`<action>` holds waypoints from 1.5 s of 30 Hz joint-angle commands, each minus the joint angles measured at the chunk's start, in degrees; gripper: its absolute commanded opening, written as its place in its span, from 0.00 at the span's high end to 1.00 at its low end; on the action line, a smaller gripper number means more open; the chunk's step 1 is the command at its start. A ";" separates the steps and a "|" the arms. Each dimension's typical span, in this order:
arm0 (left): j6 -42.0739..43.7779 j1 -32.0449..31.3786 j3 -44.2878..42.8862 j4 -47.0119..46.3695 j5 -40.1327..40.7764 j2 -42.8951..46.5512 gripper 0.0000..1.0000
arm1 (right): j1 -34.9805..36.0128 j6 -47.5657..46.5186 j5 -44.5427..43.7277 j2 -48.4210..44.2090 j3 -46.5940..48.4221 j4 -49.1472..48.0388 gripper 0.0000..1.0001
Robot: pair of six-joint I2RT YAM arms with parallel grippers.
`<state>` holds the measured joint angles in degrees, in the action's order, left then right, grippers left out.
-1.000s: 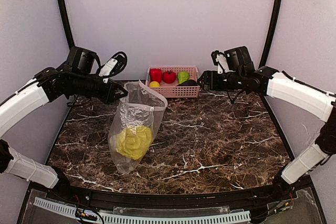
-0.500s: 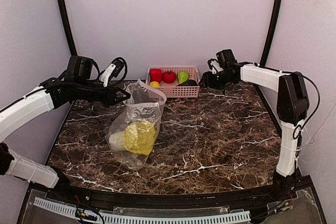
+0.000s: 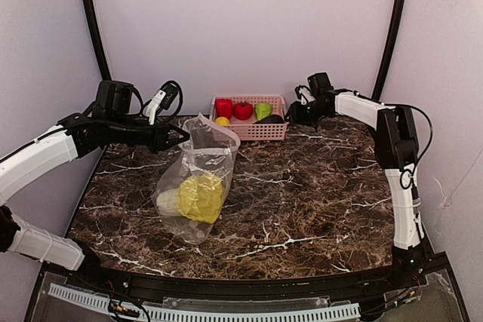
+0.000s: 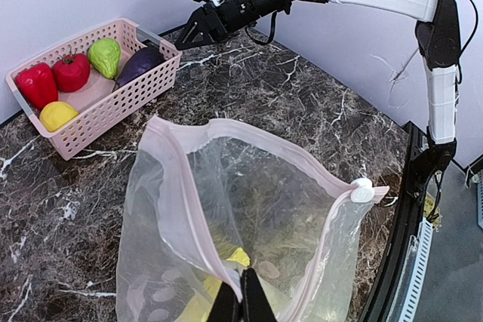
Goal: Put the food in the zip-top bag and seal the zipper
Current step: Move the bin to the center of the board.
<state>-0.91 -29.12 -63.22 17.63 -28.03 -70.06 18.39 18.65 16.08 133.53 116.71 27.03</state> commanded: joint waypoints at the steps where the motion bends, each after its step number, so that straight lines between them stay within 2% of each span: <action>1: -0.59 0.30 0.87 -0.93 -1.07 1.34 0.99 | -0.11 -0.61 1.21 2.32 3.00 0.64 0.58; 8: -0.58 0.30 0.80 -0.93 -1.13 1.08 0.99 | -0.37 -0.89 1.76 4.28 4.84 0.81 0.69; 17: -0.58 0.30 0.81 -0.93 -1.24 0.90 0.99 | -0.46 0.13 2.62 6.69 8.15 1.05 0.73; 24: -0.56 0.30 0.86 -0.93 -1.23 1.01 0.99 | -0.48 1.10 2.28 7.81 9.59 1.19 0.80; 30: -0.43 0.30 0.91 -0.85 -1.04 1.24 0.99 | -0.55 2.13 2.41 7.51 9.15 1.21 0.91; 39: -0.32 0.30 0.89 -0.55 -0.45 1.41 0.99 | -0.88 5.68 3.31 2.92 6.44 2.60 1.00; 45: -0.32 0.30 1.07 -0.92 -1.28 2.04 0.99 | -1.65 7.18 5.03 -5.24 -2.10 4.44 1.00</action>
<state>-1.17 -29.12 -63.22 17.61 -28.45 -70.04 17.45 25.69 19.27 136.20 119.52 29.30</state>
